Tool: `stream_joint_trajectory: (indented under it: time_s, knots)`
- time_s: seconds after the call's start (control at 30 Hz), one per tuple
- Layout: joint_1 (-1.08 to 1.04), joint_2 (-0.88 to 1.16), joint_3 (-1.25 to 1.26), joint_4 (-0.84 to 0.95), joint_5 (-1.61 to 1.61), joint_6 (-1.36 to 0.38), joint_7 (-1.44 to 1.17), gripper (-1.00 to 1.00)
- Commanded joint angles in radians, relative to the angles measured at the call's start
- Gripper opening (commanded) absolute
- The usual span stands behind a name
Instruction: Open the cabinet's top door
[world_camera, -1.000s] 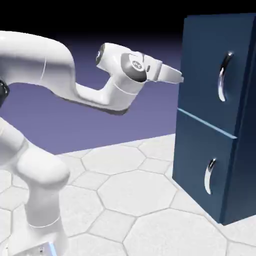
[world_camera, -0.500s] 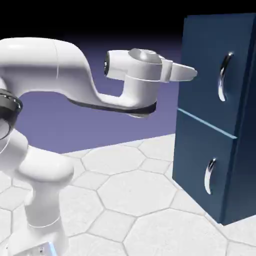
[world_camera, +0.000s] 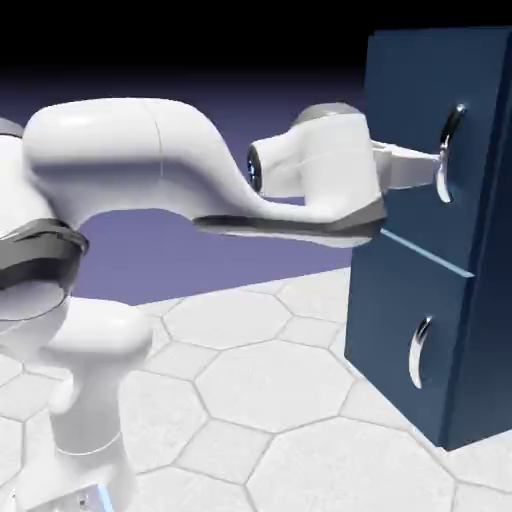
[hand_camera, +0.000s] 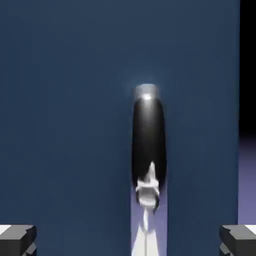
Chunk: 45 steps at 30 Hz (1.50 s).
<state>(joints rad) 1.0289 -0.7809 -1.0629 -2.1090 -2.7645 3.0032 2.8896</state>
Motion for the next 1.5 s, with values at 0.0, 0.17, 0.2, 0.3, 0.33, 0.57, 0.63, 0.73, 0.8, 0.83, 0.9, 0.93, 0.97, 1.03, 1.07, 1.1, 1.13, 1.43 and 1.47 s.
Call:
stream_joint_trajectory:
  time_s: [0.0, 0.17, 0.2, 0.3, 0.33, 0.57, 0.63, 0.73, 0.8, 0.83, 0.9, 0.93, 0.97, 1.03, 1.07, 1.1, 1.13, 1.43, 1.47]
  knots:
    - [0.000, 0.000, 0.000, 0.000, 0.000, 0.000, 0.000, 0.00]
    - [0.181, 0.050, -0.133, 0.125, -0.013, -0.008, 0.007, 0.00]
    - [0.208, 0.058, -0.153, 0.144, -0.015, -0.009, 0.008, 0.00]
    - [0.171, 0.066, -0.126, 0.118, 0.002, -0.028, 0.008, -1.00]
    - [0.135, 0.075, -0.098, 0.092, 0.019, -0.047, 0.008, -1.00]
    - [-0.119, 0.103, 0.116, -0.077, 0.164, -0.174, -0.024, -1.00]
    - [-0.191, 0.114, 0.179, -0.111, 0.194, -0.197, -0.016, -1.00]
    - [-0.300, 0.136, 0.276, -0.151, 0.229, -0.217, 0.010, -1.00]
    - [-0.372, 0.138, 0.344, -0.184, 0.270, -0.240, 0.007, -1.00]
    - [-0.408, 0.139, 0.379, -0.199, 0.289, -0.249, 0.008, -1.00]
    - [-0.481, 0.139, 0.450, -0.229, 0.331, -0.268, 0.006, -1.00]
    - [-0.517, 0.138, 0.485, -0.243, 0.351, -0.276, 0.006, -1.00]
    - [-0.553, 0.138, 0.520, -0.255, 0.370, -0.282, 0.007, -1.00]
    - [-0.626, 0.136, 0.592, -0.279, 0.411, -0.294, 0.007, -1.00]
    - [-0.662, 0.133, 0.628, -0.291, 0.433, -0.299, 0.007, -1.00]
    - [-0.698, 0.131, 0.664, -0.302, 0.454, -0.303, 0.007, -1.00]
    - [-0.734, 0.128, 0.699, -0.311, 0.474, -0.306, 0.008, -1.00]
    - [-1.059, 0.081, 1.016, -0.382, 0.664, -0.300, 0.008, -1.00]
    - [-1.095, 0.073, 1.051, -0.388, 0.687, -0.296, 0.007, -1.00]
